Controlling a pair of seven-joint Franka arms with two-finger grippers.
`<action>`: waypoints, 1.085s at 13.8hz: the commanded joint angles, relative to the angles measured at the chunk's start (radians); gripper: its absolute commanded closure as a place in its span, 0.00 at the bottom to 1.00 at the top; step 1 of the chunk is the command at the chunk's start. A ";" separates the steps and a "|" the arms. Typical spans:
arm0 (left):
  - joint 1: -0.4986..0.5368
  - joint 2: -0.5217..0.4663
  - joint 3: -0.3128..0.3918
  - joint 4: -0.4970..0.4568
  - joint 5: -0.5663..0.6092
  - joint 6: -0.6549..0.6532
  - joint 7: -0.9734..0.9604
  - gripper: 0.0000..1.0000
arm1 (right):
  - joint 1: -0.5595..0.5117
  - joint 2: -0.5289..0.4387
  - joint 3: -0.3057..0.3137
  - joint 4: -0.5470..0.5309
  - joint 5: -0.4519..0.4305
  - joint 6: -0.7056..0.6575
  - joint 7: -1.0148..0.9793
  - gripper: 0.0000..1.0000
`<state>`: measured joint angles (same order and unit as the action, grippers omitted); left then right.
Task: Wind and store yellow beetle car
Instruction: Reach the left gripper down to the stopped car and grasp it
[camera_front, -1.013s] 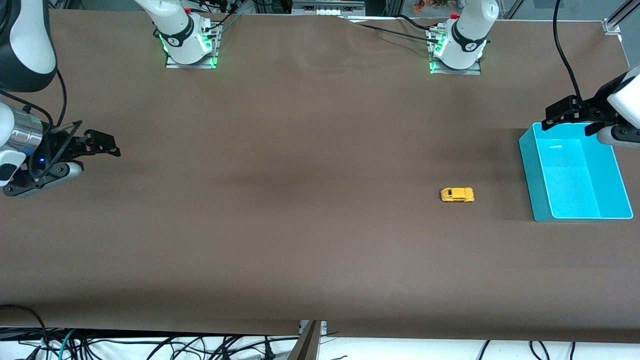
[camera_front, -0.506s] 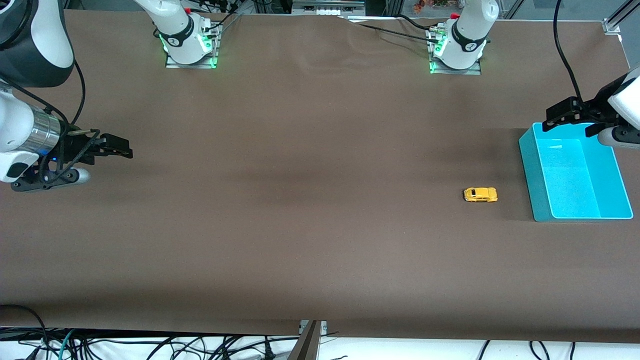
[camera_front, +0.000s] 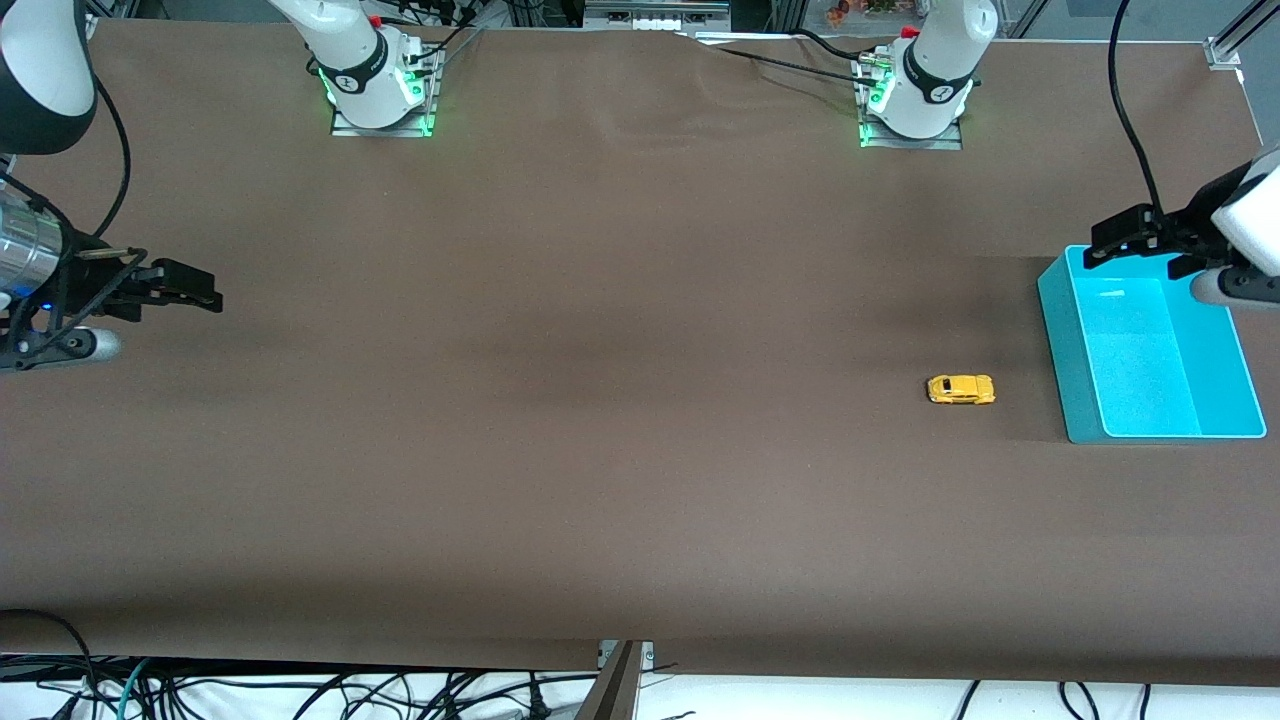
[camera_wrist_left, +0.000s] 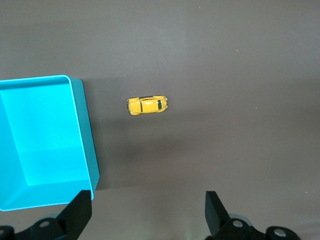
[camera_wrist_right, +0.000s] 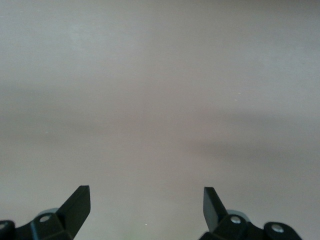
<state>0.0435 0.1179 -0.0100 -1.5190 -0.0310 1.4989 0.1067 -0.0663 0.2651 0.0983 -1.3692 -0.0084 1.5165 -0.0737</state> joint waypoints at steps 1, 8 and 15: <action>0.003 0.042 -0.001 -0.007 0.055 0.096 0.034 0.00 | 0.025 -0.084 0.011 -0.030 -0.097 -0.010 0.014 0.00; 0.013 0.023 0.005 -0.386 0.055 0.558 0.099 0.00 | 0.026 -0.150 -0.022 -0.079 -0.098 -0.012 0.022 0.00; 0.013 0.137 0.007 -0.596 0.056 0.857 0.471 0.00 | 0.052 -0.185 -0.031 -0.111 -0.082 -0.038 0.031 0.00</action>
<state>0.0523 0.2270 -0.0015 -2.1166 0.0092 2.3378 0.4330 -0.0309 0.1197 0.0769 -1.4401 -0.0938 1.4835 -0.0635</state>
